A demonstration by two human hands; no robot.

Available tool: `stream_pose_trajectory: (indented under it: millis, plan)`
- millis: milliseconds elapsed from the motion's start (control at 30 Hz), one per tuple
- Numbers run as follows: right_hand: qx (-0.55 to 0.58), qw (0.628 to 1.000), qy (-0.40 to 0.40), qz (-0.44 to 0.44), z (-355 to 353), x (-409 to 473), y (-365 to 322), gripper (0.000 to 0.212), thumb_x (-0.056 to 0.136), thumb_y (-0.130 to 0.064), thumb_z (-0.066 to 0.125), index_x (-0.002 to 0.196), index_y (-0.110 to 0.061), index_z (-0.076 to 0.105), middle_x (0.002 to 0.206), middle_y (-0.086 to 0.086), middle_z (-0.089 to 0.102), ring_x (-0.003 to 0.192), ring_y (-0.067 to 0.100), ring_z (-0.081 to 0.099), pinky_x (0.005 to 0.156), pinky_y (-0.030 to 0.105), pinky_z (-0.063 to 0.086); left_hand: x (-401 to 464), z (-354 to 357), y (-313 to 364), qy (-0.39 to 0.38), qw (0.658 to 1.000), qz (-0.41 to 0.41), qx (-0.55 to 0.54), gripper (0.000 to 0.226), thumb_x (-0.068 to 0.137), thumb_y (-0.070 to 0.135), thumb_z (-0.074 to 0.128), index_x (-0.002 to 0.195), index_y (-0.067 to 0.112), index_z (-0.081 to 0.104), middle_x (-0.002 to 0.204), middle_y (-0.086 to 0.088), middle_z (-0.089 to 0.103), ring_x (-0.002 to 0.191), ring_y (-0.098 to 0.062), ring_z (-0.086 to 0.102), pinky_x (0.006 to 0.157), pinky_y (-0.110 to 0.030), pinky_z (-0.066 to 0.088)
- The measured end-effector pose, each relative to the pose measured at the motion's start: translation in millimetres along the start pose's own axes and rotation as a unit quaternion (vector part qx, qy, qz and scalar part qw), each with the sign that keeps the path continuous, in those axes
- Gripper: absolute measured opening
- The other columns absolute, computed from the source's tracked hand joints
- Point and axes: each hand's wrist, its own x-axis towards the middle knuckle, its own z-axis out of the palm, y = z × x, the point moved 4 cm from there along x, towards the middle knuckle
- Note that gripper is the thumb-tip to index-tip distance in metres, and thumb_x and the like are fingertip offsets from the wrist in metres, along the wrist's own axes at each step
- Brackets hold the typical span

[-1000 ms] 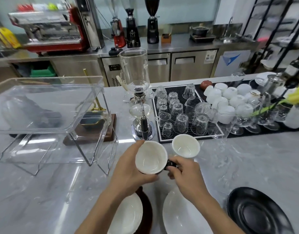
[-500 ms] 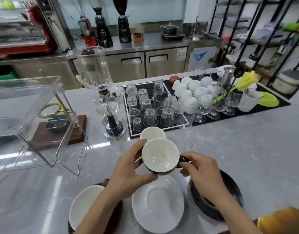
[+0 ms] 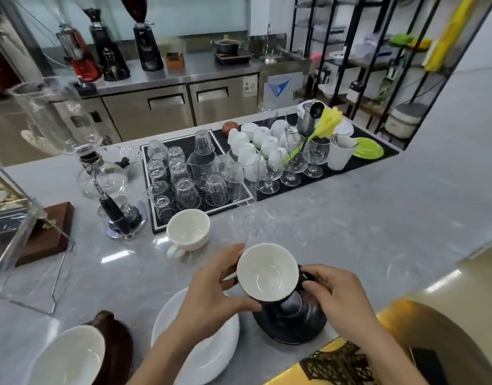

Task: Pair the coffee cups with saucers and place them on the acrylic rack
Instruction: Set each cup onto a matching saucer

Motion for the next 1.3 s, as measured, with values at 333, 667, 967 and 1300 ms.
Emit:
stream_pose_trajectory:
  millis: [333,667,967,1300]
  plan:
    - [-0.004,0.998,-0.037,0.041,-19,-11,42,0.026,0.09,-0.005,0.065,0.1,-0.026,0.077,0.071,-0.01,0.075,0.066,0.006,0.07,0.063,0.018,0.053,0,41,-13,-0.045,0.998,-0.051,0.013,0.104,0.041,0.01,0.098,0.134,0.033,0.056,0.126,0.022,0.067,0.121,0.005,0.06,0.094,-0.02,0.055]
    - [-0.018,0.997,-0.061,0.049,-21,-11,61,0.025,0.089,-0.009,0.067,0.102,-0.029,0.076,0.075,-0.017,0.075,0.069,0.004,0.069,0.066,0.019,0.051,-3,56,-9,-0.046,0.998,-0.04,0.026,0.091,0.048,0.001,0.095,0.112,0.054,0.056,0.111,0.039,0.066,0.11,0.01,0.062,0.088,-0.013,0.053]
    - [-0.023,0.997,-0.059,0.054,-20,-11,66,0.035,0.088,-0.012,0.07,0.096,-0.045,0.069,0.086,-0.024,0.074,0.076,0.006,0.07,0.072,0.027,0.058,-6,60,-9,-0.054,0.998,-0.031,0.026,0.088,0.052,0.002,0.093,0.116,0.051,0.057,0.114,0.035,0.068,0.114,0.01,0.062,0.094,-0.012,0.049]
    - [0.042,0.997,0.013,0.071,-26,-19,58,0.029,0.086,-0.021,0.074,0.102,-0.043,0.064,0.102,-0.02,0.072,0.072,0.009,0.07,0.071,0.029,0.059,-9,55,-19,-0.028,0.999,-0.036,0.006,0.084,0.051,0.026,0.096,0.125,0.04,0.058,0.123,0.024,0.067,0.122,-0.001,0.061,0.105,-0.03,0.051]
